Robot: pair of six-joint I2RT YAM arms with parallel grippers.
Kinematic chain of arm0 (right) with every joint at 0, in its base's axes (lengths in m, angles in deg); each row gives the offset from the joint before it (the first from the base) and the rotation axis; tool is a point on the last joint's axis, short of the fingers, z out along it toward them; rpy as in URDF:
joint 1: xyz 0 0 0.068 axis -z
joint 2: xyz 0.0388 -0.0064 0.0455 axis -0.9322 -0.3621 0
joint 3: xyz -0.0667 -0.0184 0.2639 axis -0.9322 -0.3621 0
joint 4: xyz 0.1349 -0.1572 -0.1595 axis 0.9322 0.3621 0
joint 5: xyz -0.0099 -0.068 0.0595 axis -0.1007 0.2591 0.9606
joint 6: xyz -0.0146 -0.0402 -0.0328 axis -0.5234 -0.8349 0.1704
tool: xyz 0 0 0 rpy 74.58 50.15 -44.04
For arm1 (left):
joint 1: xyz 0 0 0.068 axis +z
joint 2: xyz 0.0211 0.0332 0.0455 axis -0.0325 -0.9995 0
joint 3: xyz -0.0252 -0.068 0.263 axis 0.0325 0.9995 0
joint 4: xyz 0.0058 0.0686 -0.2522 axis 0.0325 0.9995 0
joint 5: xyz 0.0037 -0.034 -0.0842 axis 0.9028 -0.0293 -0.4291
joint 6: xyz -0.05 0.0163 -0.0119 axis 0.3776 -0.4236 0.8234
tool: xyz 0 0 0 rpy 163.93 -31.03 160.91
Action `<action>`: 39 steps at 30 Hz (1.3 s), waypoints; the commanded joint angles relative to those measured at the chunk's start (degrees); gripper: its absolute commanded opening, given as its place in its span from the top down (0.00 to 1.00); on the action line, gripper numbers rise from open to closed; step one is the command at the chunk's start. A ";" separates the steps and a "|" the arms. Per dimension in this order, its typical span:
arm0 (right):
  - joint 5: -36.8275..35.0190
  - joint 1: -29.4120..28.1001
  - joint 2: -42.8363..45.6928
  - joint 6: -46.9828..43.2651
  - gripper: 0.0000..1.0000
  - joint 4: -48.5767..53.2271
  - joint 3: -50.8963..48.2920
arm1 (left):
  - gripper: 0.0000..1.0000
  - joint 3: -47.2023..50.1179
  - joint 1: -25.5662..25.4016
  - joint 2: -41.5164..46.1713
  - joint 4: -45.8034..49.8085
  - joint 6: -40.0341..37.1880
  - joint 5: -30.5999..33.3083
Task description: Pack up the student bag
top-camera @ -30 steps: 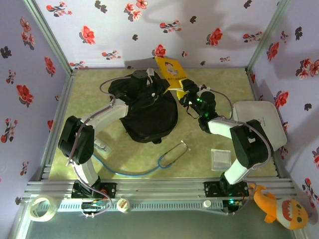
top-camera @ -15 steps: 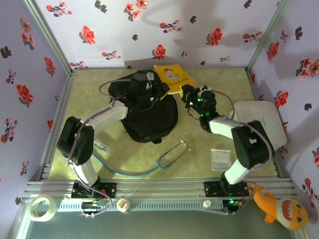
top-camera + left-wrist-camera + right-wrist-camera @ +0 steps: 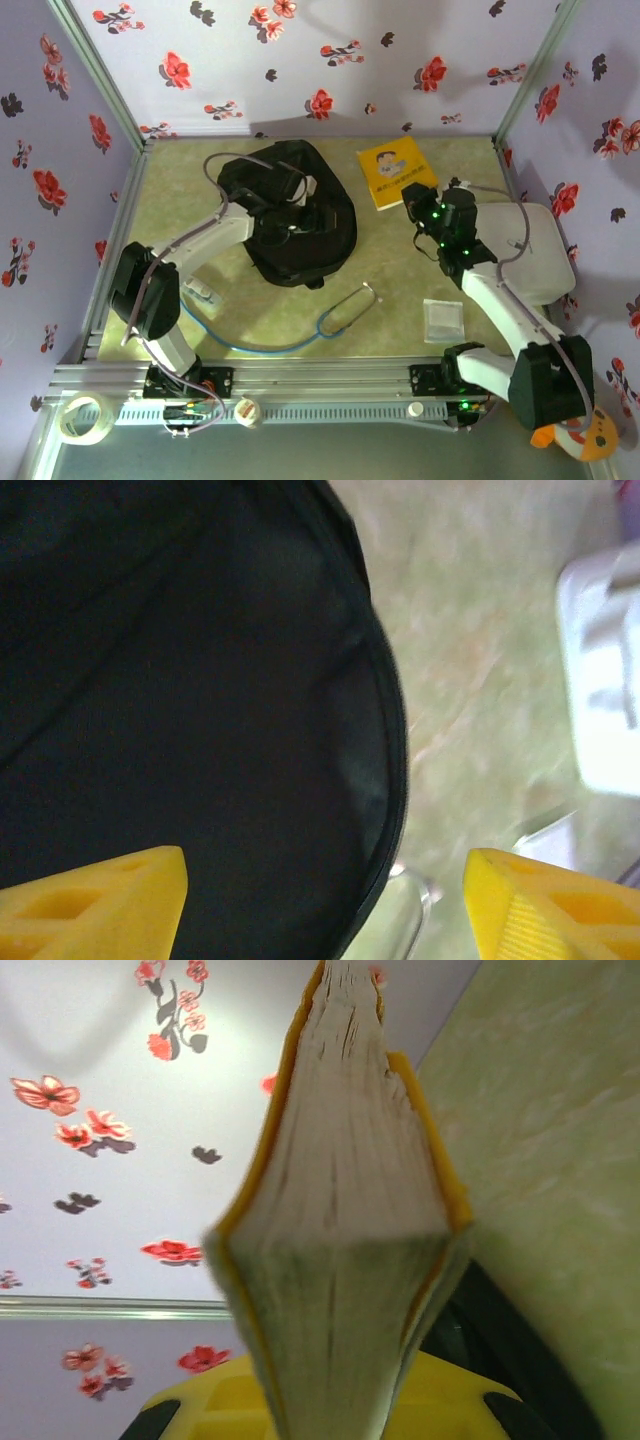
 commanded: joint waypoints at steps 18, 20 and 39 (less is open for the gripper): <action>-4.71 2.53 3.63 -7.13 1.00 8.10 -0.67 | 0.25 -20.83 -14.21 -17.23 26.17 -20.23 22.72; -4.39 2.66 3.71 -6.96 1.00 7.85 -0.79 | 0.30 -22.88 -14.21 -18.82 27.77 -19.21 23.01; -3.89 4.03 6.61 -9.14 0.99 11.64 -0.15 | 0.87 -26.11 -13.79 -18.00 29.30 -15.44 27.03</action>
